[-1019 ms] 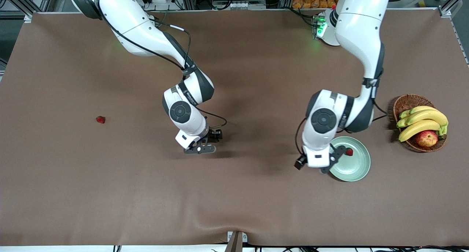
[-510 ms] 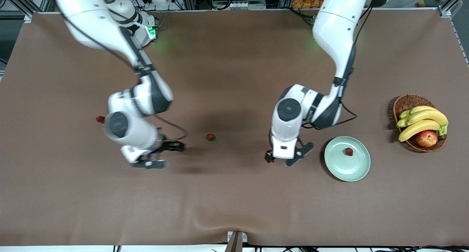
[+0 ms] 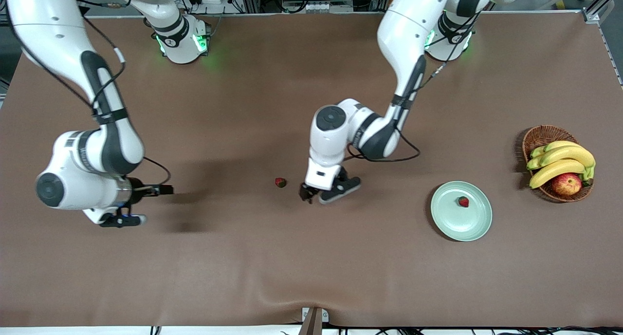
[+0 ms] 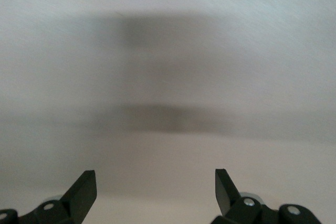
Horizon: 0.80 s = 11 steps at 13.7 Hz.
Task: Collect all strawberries into plate
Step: 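Move the left gripper over the second strawberry and lower it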
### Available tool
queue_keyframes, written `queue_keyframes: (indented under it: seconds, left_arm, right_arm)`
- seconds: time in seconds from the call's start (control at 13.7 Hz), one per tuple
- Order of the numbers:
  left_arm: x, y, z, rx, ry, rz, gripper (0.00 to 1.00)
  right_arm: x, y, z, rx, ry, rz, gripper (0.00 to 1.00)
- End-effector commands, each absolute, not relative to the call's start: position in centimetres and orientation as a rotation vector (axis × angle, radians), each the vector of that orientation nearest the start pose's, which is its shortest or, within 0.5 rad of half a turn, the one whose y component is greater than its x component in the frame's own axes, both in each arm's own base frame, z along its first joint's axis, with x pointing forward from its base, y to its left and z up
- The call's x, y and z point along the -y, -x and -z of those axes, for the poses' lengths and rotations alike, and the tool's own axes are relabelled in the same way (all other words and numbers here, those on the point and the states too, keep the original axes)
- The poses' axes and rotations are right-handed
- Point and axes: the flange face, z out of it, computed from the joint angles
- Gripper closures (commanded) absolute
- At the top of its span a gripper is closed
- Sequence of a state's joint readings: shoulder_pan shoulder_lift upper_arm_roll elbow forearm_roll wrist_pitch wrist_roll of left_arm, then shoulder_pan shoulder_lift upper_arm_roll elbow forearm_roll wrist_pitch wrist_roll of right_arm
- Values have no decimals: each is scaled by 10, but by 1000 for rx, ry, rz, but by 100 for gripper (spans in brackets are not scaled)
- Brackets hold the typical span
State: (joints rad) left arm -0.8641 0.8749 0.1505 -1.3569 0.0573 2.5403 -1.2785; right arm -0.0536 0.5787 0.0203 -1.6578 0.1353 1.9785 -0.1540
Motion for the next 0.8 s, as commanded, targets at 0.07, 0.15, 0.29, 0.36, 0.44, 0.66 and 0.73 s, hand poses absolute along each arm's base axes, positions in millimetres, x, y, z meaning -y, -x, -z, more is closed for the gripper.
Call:
queue_keyframes:
  seconds: [0.07,0.15,0.29,0.36,0.44,0.66,0.73]
  left_arm:
    - [574,-539,-215,610,3311,632,0]
    - [583,-532,-213,575,3322,654,0]
    - [597,-517,-207,450,3325,712,0]
    - [605,-507,-205,357,3316,737,0]
    - [608,-503,-202,284,3300,758,0]
    - [617,-487,-184,107,3239,810,0]
    - [619,-481,-176,59,3207,836,0]
  right_arm:
    - [70,-614,-250,192,2913,-393,0]
    - [82,-605,-245,174,2909,-410,0]
    - [97,-591,-230,135,2909,-443,0]
    - [99,-585,-222,133,2917,-450,0]
    - [103,-580,-214,149,2946,-444,0]
    - [110,-564,-195,163,2978,-450,0]
    - [112,-561,-194,165,2978,-463,0]
